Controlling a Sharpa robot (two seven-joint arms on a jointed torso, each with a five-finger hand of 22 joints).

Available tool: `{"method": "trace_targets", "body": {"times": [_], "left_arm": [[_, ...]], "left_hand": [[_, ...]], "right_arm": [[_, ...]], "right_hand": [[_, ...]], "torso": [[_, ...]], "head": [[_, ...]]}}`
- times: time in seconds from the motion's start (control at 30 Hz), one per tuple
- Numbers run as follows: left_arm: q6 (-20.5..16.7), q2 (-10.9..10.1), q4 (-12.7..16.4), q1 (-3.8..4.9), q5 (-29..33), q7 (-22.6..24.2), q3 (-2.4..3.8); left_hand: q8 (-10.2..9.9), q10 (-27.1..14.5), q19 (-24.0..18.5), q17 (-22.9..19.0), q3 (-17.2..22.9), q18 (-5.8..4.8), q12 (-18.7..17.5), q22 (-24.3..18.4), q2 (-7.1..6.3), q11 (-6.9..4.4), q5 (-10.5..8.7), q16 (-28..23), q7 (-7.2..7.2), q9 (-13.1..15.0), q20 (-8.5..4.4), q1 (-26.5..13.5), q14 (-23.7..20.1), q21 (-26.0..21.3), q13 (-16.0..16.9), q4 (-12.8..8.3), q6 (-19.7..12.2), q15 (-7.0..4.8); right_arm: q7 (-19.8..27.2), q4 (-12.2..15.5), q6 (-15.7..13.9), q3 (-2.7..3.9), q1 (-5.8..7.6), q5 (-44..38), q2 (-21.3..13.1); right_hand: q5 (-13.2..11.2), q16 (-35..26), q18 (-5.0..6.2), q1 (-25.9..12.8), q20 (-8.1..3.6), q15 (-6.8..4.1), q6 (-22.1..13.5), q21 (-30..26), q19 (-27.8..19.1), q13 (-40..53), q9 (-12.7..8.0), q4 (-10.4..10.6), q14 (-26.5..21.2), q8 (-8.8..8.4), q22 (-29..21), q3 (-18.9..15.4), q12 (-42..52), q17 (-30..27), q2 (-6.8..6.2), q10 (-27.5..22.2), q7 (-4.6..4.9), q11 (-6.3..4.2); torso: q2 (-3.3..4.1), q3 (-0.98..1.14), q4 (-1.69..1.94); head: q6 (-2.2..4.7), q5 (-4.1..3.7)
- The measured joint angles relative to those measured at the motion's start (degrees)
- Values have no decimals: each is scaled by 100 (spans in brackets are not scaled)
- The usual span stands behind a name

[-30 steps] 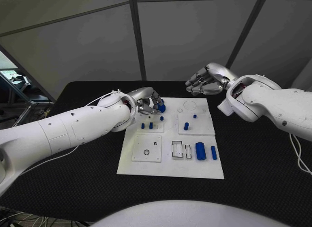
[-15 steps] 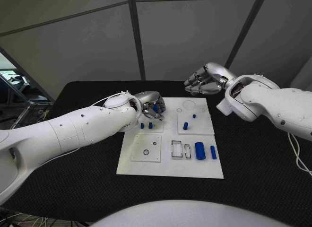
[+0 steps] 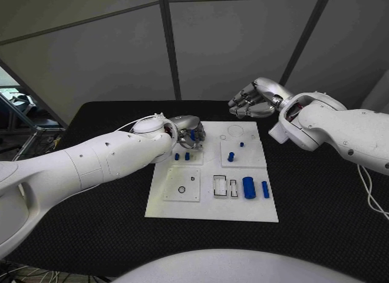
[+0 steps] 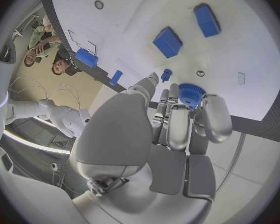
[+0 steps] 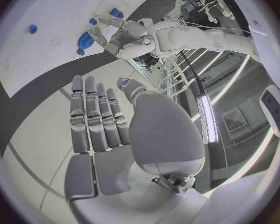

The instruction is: Assemble the parts on the task board

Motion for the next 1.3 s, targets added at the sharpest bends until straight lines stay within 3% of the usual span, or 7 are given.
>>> {"method": "trace_targets", "body": {"times": [0.13, 0.27, 0.43, 0.5, 0.77, 0.93, 1.3], "left_arm": [[66, 31, -84, 0, -40, -27, 0], [150, 68, -128, 0, -66, -36, 0], [252, 102, -155, 0, -86, -35, 0], [281, 106, -161, 0, -89, -34, 0], [363, 116, -192, 0, -93, -28, 0], [387, 137, -224, 5, -79, -29, 4], [404, 191, -270, 11, -59, -40, 6]], "left_hand": [[0, 55, 0, -16, 131, 306, -41, 0, 7, -8, 0, 23, -31, -36, 0, 7, 0, 15, -62, -31, 72, 0], [0, 138, 20, -34, 226, -50, -86, -1, 7, -29, 0, 23, -41, -64, -20, 7, 19, 15, -111, -43, 122, -19], [-22, 210, 20, -47, 313, -37, -133, -1, 9, -47, 0, 45, -44, -95, -21, 5, 20, 48, -165, -56, 166, -20], [-22, 233, 20, -55, 332, 262, -163, -1, 25, -29, 0, 45, -62, -107, -21, -11, 20, 48, -181, -76, 184, -20], [-110, 274, 60, -68, 418, -45, -265, -1, -10, -30, 0, 45, -61, -161, -21, -57, 20, 81, -243, -82, 183, -20], [-172, 274, 60, -78, 481, 309, -333, -1, -30, -30, 0, 67, -29, -212, -21, -77, 20, 81, -289, -114, 151, -20], [-311, 297, 81, -100, 588, 303, -398, -2, -61, -7, 0, 89, 21, -300, 0, -108, 20, 137, -346, -165, 58, -20]], "right_arm": [[0, -1, 0, 0, 0, -5, 3], [0, -2, 0, 0, 0, -10, 11], [0, -2, 1, 0, 0, -13, 13], [0, -1, 1, 0, 0, -13, 13], [1, 2, 1, 0, 0, -18, 10], [1, 3, 0, 0, 0, -19, 10], [3, 3, 0, 0, 0, -21, 23]], "right_hand": [[0, 0, 0, 0, 0, 0, 0, 0, 0, 0, 0, 0, 0, 0, 0, 0, 0, 0, 0, 0, 0, 0], [0, 0, 0, 0, 0, 0, 0, 0, 0, 0, 0, 0, 0, 0, 0, 0, 0, 0, 0, 0, 0, 0], [0, 0, 0, 0, 0, 0, 0, 0, 0, 0, 0, 0, 0, 0, 0, 0, 0, 0, 0, 0, 0, 0], [0, 0, 0, 0, 0, 0, 0, 0, 0, 0, 0, 0, 0, 0, 0, 0, 0, 0, 0, 0, 0, 0], [0, 0, 0, 0, 0, 0, 0, 0, 0, 0, 0, 0, 0, 0, 1, 0, 0, 0, 0, 0, 0, 0], [0, 0, 0, 0, 0, 0, 0, 0, 0, 0, 0, 0, 0, 0, 1, 0, 0, 0, 0, 0, 0, 0], [0, 0, 0, 0, 0, 0, 0, 0, 0, 0, 0, 0, 0, 0, 1, -1, 0, 1, 0, 0, 0, 0]], "torso": [[0, -1, 2], [-1, -1, 2], [-1, -1, 2], [-1, -1, 2], [-4, 2, 2], [-5, 2, 2], [-4, 3, 2]], "head": [[4, -1], [0, -1], [5, 7], [5, 7], [-6, -3], [-6, -5], [-10, -4]]}}
